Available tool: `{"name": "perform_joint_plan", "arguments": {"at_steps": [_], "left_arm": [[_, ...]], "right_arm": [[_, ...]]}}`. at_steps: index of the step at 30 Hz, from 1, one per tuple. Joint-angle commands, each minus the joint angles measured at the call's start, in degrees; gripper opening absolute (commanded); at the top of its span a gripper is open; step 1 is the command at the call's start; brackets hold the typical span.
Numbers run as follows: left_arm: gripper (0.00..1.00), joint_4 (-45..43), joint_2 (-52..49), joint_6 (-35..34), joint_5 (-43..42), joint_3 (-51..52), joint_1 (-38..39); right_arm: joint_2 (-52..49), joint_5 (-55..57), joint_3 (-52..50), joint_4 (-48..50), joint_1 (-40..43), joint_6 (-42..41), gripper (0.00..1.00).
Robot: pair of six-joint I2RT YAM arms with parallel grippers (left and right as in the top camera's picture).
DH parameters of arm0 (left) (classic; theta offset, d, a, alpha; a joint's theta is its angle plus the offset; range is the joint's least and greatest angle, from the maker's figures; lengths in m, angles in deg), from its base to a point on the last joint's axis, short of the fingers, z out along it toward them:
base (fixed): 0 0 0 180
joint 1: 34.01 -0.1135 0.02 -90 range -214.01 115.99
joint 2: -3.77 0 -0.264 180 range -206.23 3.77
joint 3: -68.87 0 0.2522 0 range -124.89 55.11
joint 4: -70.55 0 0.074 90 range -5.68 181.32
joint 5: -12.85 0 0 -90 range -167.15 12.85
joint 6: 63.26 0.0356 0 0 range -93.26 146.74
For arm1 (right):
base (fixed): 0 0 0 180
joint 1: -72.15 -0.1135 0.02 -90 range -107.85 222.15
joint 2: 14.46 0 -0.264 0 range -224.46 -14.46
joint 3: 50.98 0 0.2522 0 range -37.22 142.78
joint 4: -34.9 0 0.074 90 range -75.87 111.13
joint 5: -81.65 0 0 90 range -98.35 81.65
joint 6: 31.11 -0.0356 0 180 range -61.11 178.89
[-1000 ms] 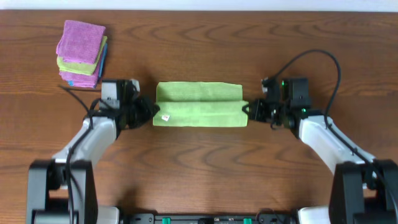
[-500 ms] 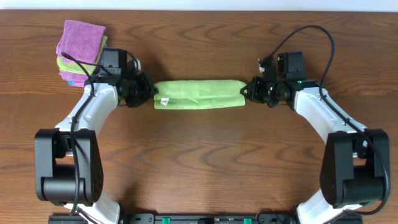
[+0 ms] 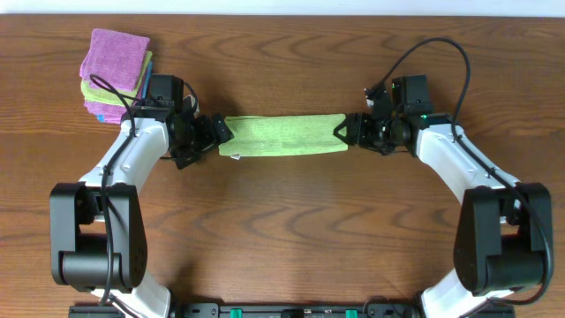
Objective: Fold the cloth
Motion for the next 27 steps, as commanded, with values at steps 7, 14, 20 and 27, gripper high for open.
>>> {"name": "perform_joint_plan", "arguments": {"at_steps": [7, 14, 20, 27], "left_arm": [[0.06, -5.1, 5.0, 3.8, 2.5, -1.8, 1.2], [0.06, -11.3, -0.1, 3.6, 12.7, -1.8, 7.1], [0.06, -17.2, -5.6, 3.6, 12.9, -1.8, 10.5], [0.06, -16.9, -10.8, 3.6, 13.7, -1.8, 11.4]], "right_arm": [[0.6, 5.0, 3.0, 3.6, -1.9, 3.2, 0.02], [0.0, 24.7, 3.0, 4.6, -9.2, 5.0, 0.01], [-4.2, 27.4, 3.0, 6.7, -10.9, 4.2, 0.02], [-10.3, 25.3, 3.0, 5.2, -11.5, 3.1, 0.02]]}}
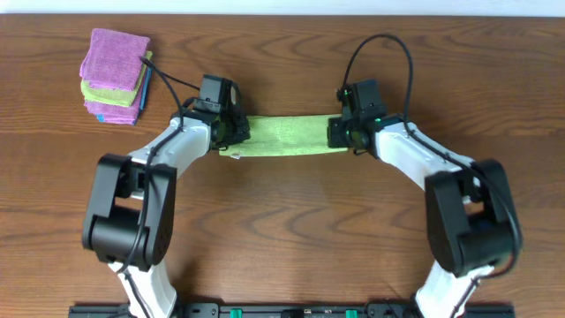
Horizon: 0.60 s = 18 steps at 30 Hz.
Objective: Fold the cloth
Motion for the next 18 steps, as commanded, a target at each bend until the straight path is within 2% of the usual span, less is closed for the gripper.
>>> {"name": "perform_joint_plan", "arguments": {"at_steps": [1, 14, 18], "left_arm": [[0.06, 1.1, -2.1, 0.8, 1.3, -0.8, 0.1], [0.06, 17.1, -2.8, 0.8, 1.5, -0.8, 0.3], [0.06, 19.4, -2.8, 0.8, 1.6, -0.8, 1.4]], "right_arm": [[-2.3, -0.7, 0.8, -1.0, -0.7, -0.9, 0.02], [-2.3, -2.6, 0.8, -18.1, -0.9, -1.0, 0.01], [-1.0, -4.3, 0.8, -19.8, -0.9, -1.0, 0.01]]}}
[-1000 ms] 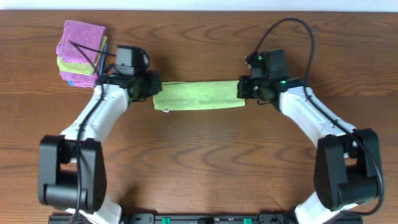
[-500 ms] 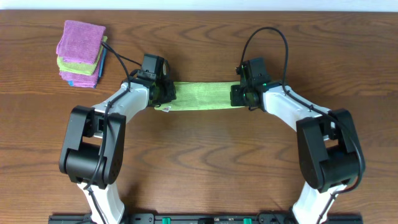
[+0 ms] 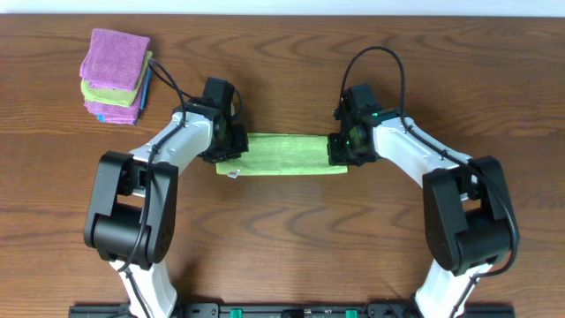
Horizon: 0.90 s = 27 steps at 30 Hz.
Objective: Fold the cloth
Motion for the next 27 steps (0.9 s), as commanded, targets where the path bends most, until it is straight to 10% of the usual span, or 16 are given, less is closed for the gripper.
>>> {"name": "perform_joint_plan", "arguments": {"at_steps": [1, 9, 15, 18, 27], "left_arm": [[0.06, 2.7, -2.4, 0.8, 2.6, 2.3, 1.2], [0.06, 4.4, -2.4, 0.8, 8.3, 2.8, 4.0], [0.06, 4.4, -2.4, 0.7, 8.0, 3.5, 4.3], [0.06, 4.4, -2.4, -0.2, 7.9, 3.5, 4.3], [0.06, 3.4, -2.4, -0.1, 6.3, 3.5, 4.3]], "right_arm": [[0.0, 0.0, -2.2, -2.2, -0.4, -0.4, 0.01], [20.8, 0.7, -1.9, -8.3, 4.9, 4.0, 0.04], [30.4, -8.0, -2.9, -12.6, 16.9, 11.4, 0.64], [30.1, -23.0, -7.4, -10.6, 23.2, 16.1, 0.77], [20.0, -39.6, -21.6, 7.2, 22.7, 11.9, 0.78]]}}
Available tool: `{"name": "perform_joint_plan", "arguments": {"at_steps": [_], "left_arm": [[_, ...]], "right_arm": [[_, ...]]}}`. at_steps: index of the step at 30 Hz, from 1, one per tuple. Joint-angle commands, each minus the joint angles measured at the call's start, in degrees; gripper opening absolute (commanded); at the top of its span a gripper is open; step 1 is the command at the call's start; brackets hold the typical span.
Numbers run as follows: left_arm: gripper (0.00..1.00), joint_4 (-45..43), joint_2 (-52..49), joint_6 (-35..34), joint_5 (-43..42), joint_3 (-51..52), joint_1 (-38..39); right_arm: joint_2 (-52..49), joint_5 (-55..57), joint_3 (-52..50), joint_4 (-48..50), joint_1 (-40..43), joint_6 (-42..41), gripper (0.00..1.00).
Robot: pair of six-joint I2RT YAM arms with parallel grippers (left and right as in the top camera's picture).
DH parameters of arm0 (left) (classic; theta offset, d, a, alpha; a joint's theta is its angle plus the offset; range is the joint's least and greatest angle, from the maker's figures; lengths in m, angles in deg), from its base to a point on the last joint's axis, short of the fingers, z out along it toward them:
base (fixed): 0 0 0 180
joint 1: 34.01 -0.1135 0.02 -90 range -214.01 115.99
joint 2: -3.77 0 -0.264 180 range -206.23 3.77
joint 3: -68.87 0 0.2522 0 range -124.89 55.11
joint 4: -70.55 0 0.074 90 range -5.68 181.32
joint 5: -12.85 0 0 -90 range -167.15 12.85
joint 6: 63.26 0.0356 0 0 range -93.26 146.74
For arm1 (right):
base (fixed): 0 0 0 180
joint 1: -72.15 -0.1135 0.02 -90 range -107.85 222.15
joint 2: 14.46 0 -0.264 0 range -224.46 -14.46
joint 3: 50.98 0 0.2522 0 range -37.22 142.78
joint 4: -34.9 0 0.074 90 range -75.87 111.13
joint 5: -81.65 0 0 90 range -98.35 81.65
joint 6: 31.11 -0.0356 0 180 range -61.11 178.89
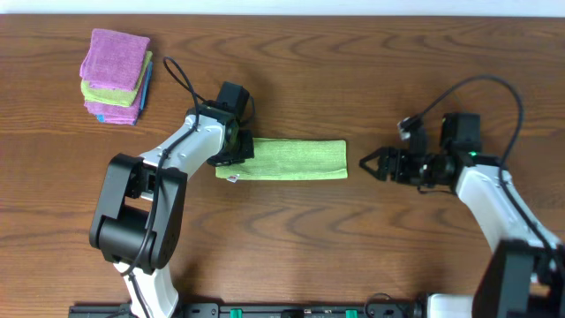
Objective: Fold the cloth
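Observation:
The green cloth (291, 159) lies on the table as a long narrow folded strip, with a small white tag (231, 177) at its near left corner. My left gripper (242, 148) sits over the strip's left end. Its fingers are hidden under the wrist, so its hold on the cloth does not show. My right gripper (367, 164) is to the right of the strip and apart from it. It points at the strip's right end and stands open with nothing between its fingers.
A stack of folded cloths (116, 75), purple on top with green and blue below, stands at the far left corner. The wooden table (291, 238) stretches to the front, and both arm bases stand at its near edge.
My right gripper has let go of the strip's right end and has moved right, now open and apart from the cloth. The left gripper stays at the left end. The strip lies slightly nearer.
Both grippers first held the ends of the green strip, stretched between them at the far side. Then they stood closer together over its ends, and the strip lay nearer each time. Now the right gripper is off it and the left remains at its end.

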Motion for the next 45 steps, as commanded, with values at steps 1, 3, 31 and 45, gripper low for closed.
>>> {"name": "perform_joint_plan", "arguments": {"at_steps": [1, 3, 31, 45], "left_arm": [[0.06, 1.2, -2.8, 0.0, -0.7, 3.6, 0.3], [0.06, 0.7, -2.8, 0.0, -1.3, 3.6, 0.3], [0.06, 0.3, -2.7, 0.0, -4.3, 3.6, 0.3], [0.06, 5.5, 15.0, 0.4, -5.7, 3.6, -0.3]], "right_arm": [[-3.7, -8.0, -0.4, 2.3, -1.6, -1.1, 0.79], [-6.0, -9.5, -0.4, 3.9, -2.4, -1.3, 0.79], [-15.7, 0.3, -0.3, 19.5, -11.1, -16.3, 0.35], [-15.3, 2.0, 6.1, 11.5, -9.9, -14.2, 0.01]]}}
